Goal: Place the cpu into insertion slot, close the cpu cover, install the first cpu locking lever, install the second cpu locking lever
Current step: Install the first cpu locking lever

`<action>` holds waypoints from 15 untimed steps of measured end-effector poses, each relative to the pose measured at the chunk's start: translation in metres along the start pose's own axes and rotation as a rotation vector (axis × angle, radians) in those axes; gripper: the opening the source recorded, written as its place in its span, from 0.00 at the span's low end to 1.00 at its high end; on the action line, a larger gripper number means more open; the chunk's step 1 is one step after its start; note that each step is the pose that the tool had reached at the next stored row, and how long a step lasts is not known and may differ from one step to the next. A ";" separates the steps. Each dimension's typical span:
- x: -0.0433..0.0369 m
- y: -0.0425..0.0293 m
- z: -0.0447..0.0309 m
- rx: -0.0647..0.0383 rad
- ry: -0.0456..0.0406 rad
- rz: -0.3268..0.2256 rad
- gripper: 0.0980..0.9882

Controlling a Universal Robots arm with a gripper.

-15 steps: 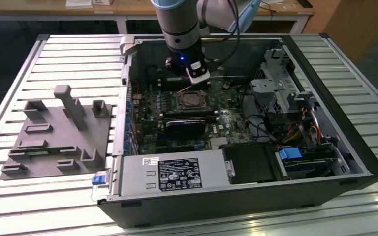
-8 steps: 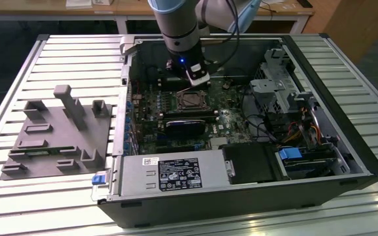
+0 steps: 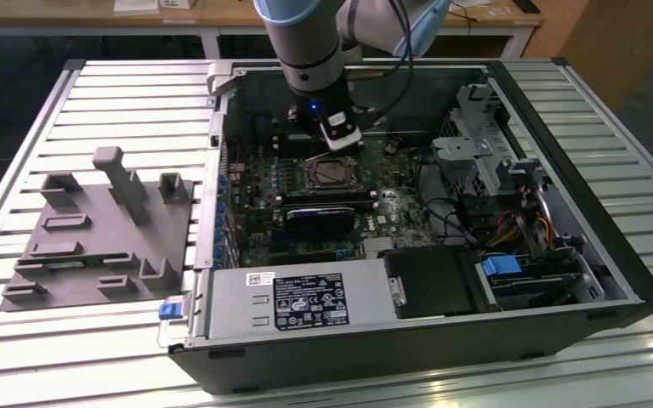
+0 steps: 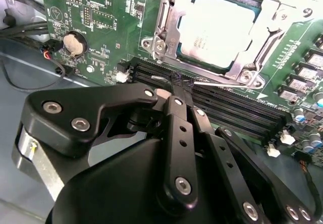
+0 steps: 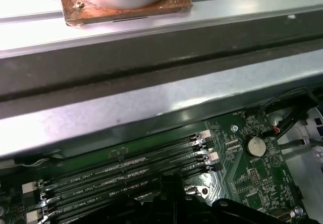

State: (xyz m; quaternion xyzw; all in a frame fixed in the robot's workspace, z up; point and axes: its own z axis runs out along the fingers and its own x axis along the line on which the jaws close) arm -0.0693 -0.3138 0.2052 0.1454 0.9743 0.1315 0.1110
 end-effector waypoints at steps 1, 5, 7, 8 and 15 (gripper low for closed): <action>0.0002 0.0001 0.0003 0.001 -0.0014 0.004 0.00; 0.0017 0.0014 0.0023 0.005 -0.0081 0.026 0.00; 0.0029 0.0018 0.0029 0.006 -0.0109 0.035 0.00; 0.0033 0.0019 0.0031 0.007 -0.0123 0.039 0.00; 0.0046 0.0017 0.0053 0.015 -0.0239 0.077 0.00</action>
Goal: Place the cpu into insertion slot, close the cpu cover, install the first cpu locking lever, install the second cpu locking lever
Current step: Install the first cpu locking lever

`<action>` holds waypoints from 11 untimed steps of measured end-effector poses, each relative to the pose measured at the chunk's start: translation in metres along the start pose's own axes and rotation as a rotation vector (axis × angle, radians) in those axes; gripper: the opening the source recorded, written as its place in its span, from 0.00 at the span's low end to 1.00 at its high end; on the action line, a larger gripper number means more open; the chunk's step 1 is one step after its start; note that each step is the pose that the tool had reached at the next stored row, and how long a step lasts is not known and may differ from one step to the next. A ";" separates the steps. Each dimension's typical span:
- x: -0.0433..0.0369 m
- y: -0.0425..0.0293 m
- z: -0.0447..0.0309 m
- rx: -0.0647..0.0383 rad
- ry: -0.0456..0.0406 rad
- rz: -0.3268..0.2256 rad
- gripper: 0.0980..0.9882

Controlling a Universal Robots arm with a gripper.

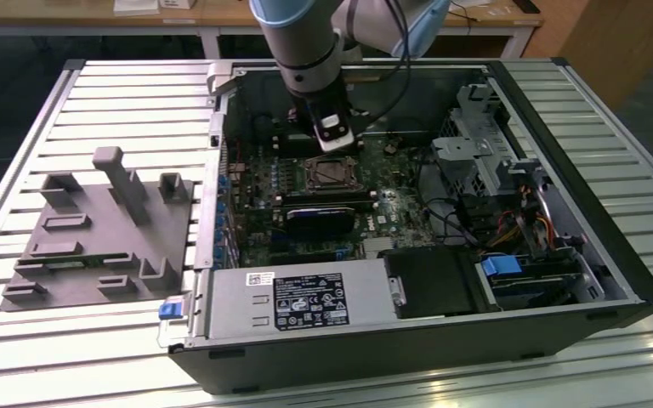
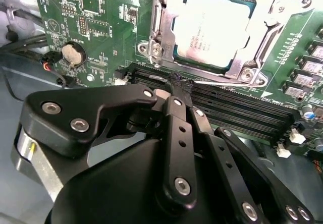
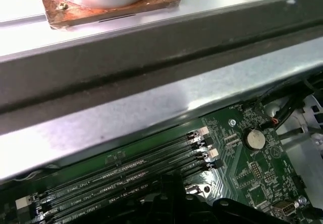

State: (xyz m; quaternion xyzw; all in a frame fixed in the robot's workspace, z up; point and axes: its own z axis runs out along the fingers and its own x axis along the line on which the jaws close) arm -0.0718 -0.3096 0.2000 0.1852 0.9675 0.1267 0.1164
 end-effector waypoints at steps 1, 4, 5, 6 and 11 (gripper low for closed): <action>0.0001 -0.0001 0.0004 0.001 -0.0016 0.005 0.00; 0.0005 -0.0002 0.0016 0.003 -0.0048 0.015 0.00; 0.0006 -0.0003 0.0020 0.003 -0.0056 0.017 0.00; 0.0007 -0.0004 0.0024 0.004 -0.0064 0.018 0.00; 0.0012 -0.0009 0.0047 0.012 -0.0128 0.021 0.00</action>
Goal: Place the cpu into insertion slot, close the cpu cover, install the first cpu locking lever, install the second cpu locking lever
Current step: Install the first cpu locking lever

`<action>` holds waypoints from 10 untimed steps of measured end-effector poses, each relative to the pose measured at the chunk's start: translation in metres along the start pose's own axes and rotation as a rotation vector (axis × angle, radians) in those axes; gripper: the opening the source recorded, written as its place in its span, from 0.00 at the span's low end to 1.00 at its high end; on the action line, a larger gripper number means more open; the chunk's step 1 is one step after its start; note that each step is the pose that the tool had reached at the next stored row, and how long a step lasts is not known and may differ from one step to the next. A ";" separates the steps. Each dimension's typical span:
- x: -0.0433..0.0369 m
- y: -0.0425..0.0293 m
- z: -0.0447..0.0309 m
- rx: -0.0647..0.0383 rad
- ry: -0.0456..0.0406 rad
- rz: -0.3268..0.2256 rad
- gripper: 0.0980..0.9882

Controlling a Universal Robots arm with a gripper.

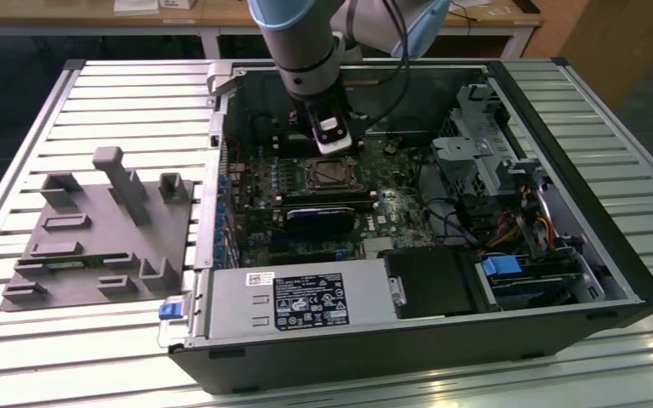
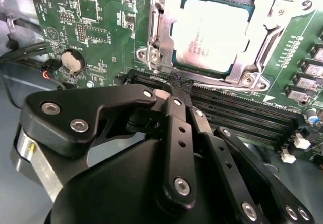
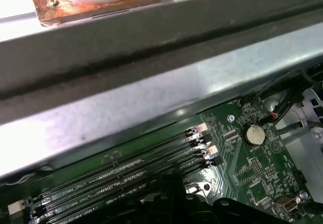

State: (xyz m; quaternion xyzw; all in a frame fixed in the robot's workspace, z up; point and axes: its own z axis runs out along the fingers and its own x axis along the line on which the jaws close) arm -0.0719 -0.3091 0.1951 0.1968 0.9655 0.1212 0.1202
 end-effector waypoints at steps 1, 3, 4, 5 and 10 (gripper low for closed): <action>0.0001 -0.0001 0.0005 0.002 -0.0017 0.000 0.00; 0.0003 -0.0004 0.0015 0.007 -0.0054 -0.001 0.00; 0.0004 -0.0005 0.0019 0.010 -0.0075 -0.001 0.00; 0.0005 -0.0007 0.0023 0.012 -0.0094 -0.002 0.00; 0.0009 -0.0012 0.0041 0.018 -0.0133 -0.003 0.00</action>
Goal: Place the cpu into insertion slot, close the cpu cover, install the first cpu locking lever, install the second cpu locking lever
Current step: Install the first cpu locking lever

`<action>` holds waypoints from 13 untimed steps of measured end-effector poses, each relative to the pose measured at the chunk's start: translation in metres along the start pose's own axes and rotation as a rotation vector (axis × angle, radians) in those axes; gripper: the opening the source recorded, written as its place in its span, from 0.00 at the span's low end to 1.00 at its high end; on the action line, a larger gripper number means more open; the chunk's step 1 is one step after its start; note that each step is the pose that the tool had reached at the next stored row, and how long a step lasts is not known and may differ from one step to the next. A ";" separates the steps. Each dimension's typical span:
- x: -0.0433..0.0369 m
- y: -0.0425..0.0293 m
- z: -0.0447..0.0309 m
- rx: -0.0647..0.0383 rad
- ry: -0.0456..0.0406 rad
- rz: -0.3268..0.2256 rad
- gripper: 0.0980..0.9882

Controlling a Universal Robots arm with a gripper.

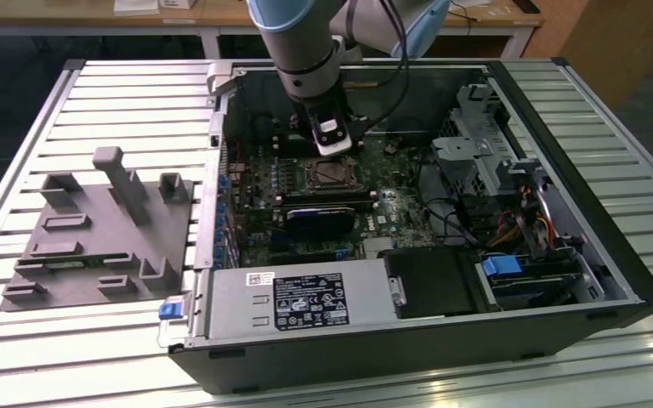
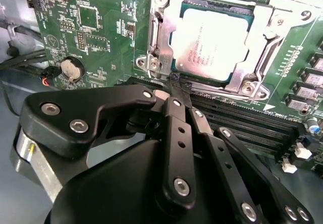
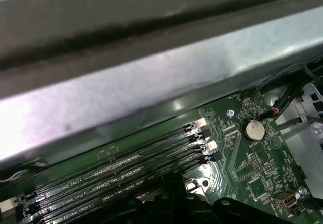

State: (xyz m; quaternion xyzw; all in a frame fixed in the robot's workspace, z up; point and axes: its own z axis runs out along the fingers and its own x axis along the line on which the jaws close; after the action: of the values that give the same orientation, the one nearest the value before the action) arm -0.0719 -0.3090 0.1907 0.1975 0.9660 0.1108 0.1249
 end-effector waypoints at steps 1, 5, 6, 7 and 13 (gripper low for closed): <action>0.0000 0.0000 0.0003 0.001 -0.0006 0.000 0.00; 0.0001 0.0000 0.0004 0.001 -0.0010 0.000 0.00; 0.0001 0.0000 0.0004 0.001 -0.0010 0.000 0.00; 0.0001 0.0000 0.0004 0.001 -0.0010 0.000 0.00; -0.0013 0.0018 -0.0060 0.001 -0.0009 0.000 0.00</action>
State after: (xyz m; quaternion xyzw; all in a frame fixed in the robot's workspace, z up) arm -0.0719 -0.3089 0.1971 0.1976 0.9660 0.1103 0.1253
